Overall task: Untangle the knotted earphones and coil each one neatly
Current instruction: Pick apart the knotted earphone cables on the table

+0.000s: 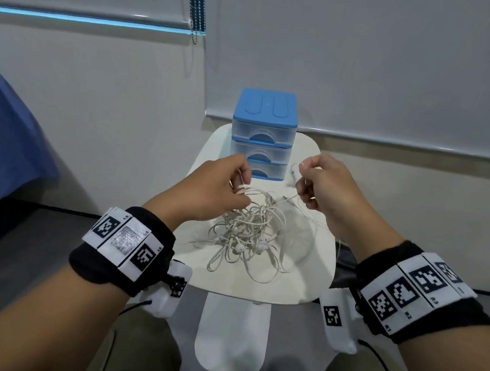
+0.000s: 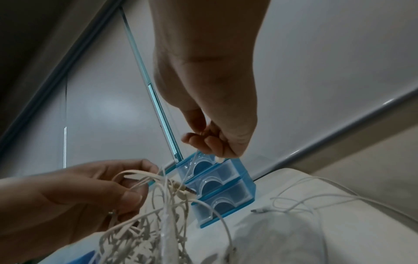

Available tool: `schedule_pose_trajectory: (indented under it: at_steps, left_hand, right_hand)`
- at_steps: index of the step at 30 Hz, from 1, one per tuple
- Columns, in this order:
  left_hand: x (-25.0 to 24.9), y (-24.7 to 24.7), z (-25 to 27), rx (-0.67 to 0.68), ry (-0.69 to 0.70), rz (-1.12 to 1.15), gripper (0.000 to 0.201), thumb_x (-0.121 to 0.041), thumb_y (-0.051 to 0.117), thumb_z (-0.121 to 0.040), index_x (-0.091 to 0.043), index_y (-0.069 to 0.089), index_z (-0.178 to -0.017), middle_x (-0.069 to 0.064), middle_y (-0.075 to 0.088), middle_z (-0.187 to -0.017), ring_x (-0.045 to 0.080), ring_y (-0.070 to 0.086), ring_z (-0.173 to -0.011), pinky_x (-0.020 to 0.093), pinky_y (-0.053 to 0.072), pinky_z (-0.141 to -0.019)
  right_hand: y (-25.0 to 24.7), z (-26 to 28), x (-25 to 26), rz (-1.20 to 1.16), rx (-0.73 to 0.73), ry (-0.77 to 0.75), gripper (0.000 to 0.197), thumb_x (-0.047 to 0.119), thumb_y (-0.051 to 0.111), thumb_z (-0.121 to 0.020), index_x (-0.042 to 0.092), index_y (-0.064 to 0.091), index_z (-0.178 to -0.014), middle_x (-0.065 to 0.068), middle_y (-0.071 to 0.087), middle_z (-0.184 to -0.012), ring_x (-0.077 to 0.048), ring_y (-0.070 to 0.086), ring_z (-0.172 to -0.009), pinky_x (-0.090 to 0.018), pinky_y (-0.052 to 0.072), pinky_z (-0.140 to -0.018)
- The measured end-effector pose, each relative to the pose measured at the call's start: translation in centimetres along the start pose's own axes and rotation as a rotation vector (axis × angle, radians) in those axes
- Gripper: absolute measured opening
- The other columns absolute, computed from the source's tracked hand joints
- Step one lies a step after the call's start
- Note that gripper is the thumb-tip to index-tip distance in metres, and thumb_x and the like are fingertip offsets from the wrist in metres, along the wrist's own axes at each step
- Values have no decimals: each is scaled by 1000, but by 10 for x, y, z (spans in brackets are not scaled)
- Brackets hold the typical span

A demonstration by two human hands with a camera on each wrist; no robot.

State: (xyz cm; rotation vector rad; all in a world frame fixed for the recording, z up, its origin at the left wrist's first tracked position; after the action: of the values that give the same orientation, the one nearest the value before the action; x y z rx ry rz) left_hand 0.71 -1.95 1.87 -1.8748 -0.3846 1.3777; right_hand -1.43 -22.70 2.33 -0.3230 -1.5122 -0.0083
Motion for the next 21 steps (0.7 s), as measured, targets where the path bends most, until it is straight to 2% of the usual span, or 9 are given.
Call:
schedule_pose_trajectory:
  at_steps: [3, 6, 8, 10, 13, 16, 18, 20, 21]
  left_hand:
    - [-1, 3, 3, 113, -19, -7, 21, -29, 78, -88, -34, 63, -102, -15, 48, -62, 5, 45, -58, 25, 40, -62]
    - [-5, 5, 6, 133, -24, -68, 17, -46, 79, -86, -35, 71, -97, -13, 43, -63, 1, 45, -55, 23, 31, -57]
    - [-7, 7, 7, 138, -34, -111, 16, -48, 80, -84, -35, 73, -91, -13, 42, -63, -4, 47, -55, 21, 28, -54]
    - [-7, 10, 9, 157, -29, -179, 18, -46, 80, -84, -31, 72, -81, -11, 41, -60, 2, 44, -55, 21, 26, -51]
    - [-4, 15, 12, 156, -26, -226, 27, -34, 78, -85, -22, 62, -68, -6, 45, -56, 10, 39, -55, 27, 28, -53]
    - [-2, 15, 12, 89, -17, -137, 19, -26, 76, -87, -16, 67, -73, -1, 63, -75, 9, 52, -64, 29, 40, -62]
    - [-2, 10, 11, 31, -9, -86, 14, -27, 77, -88, -18, 72, -80, -1, 63, -91, 13, 61, -80, 30, 45, -72]
    - [-1, 7, 10, 15, 4, 8, 10, -26, 78, -89, -20, 74, -82, -2, 66, -91, 17, 64, -82, 32, 47, -74]
    - [-1, 6, 11, 13, 16, 60, 9, -24, 77, -90, -20, 74, -83, -1, 68, -88, 20, 64, -80, 34, 47, -74]
  right_hand:
    - [-1, 2, 2, -46, -19, -62, 21, 5, 45, -101, 23, 55, -106, -3, 64, -62, -16, 52, -51, -28, 37, -54]
    - [0, 2, 7, 19, 26, -128, 28, -3, 46, -96, 15, 67, -101, -9, 66, -70, -18, 56, -52, -26, 38, -51]
    - [-1, 2, 6, 127, 56, -146, 27, -6, 51, -91, 8, 73, -91, -8, 67, -72, -16, 59, -53, -23, 39, -50]
    - [-3, 1, 3, 278, 81, -148, 25, -4, 57, -88, 10, 76, -83, -5, 70, -73, -12, 60, -54, -20, 42, -52]
    - [-7, 2, -4, 475, 159, -136, 17, 7, 67, -87, 15, 79, -78, -5, 74, -75, -11, 62, -58, -27, 51, -61]
    - [-8, 9, -7, 574, 285, -138, 15, 23, 74, -88, 18, 79, -75, -9, 74, -83, -15, 57, -66, -34, 51, -70]
    - [-7, 15, -4, 621, 367, -149, 22, 31, 73, -91, 20, 77, -73, -15, 72, -91, -24, 56, -73, -36, 50, -75]
    - [-6, 20, -1, 680, 445, -164, 24, 35, 72, -93, 22, 76, -73, -19, 70, -100, -38, 60, -91, -46, 53, -87]
    - [-5, 23, 1, 703, 476, -171, 24, 35, 71, -94, 22, 76, -74, -18, 68, -103, -38, 61, -99, -49, 52, -92]
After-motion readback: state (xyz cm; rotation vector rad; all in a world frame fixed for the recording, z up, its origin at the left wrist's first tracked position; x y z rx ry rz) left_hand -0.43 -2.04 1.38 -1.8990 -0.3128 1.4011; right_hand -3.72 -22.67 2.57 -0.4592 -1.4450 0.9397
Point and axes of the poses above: each hand's wrist, its own z-axis away from the middle knuckle, its own y-axis out of the palm, x = y × z, the point moved 3 cm from there along -z, towards the middle knuckle
